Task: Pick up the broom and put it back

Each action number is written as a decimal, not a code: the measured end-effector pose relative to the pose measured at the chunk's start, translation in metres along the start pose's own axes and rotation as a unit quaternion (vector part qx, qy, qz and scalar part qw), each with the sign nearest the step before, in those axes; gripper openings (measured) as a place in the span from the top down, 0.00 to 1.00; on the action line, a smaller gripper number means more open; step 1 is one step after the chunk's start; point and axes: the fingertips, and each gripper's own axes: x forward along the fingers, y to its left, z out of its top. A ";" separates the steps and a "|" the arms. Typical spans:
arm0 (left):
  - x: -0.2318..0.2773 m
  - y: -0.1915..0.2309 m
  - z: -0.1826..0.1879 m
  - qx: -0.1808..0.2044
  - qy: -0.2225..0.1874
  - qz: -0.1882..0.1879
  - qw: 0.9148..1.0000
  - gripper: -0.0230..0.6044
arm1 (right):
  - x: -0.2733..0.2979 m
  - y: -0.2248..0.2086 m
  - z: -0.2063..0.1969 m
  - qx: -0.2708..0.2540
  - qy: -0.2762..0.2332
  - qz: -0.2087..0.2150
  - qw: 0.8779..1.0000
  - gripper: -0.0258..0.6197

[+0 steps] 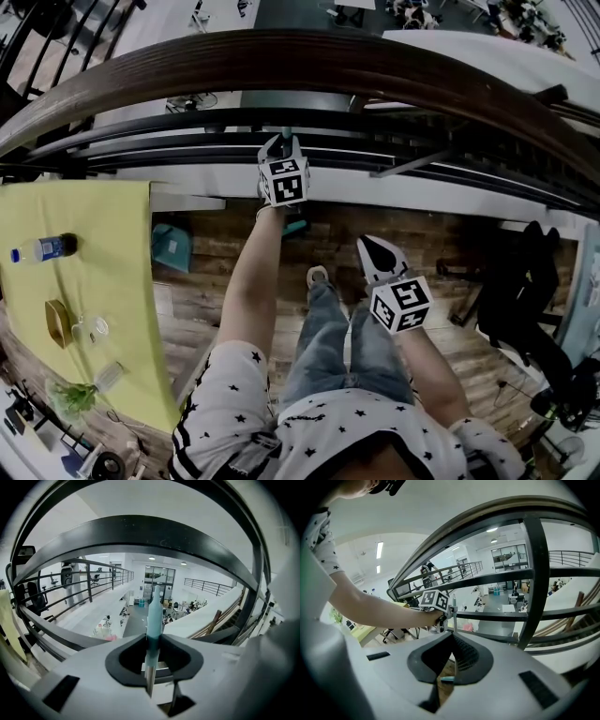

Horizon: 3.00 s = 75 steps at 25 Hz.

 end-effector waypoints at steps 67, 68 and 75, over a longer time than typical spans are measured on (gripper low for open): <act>-0.417 -0.234 -0.054 -0.084 -0.089 -0.068 0.990 0.94 | -0.251 0.034 -0.052 -0.059 -0.083 0.043 0.994 0.97; -0.424 -0.239 -0.056 -0.081 -0.088 -0.069 0.990 0.94 | -0.257 0.035 -0.055 -0.058 -0.084 0.044 0.994 0.97; -0.477 -0.274 -0.074 -0.095 -0.083 -0.089 0.988 0.94 | -0.302 0.047 -0.070 -0.059 -0.090 0.051 0.993 0.97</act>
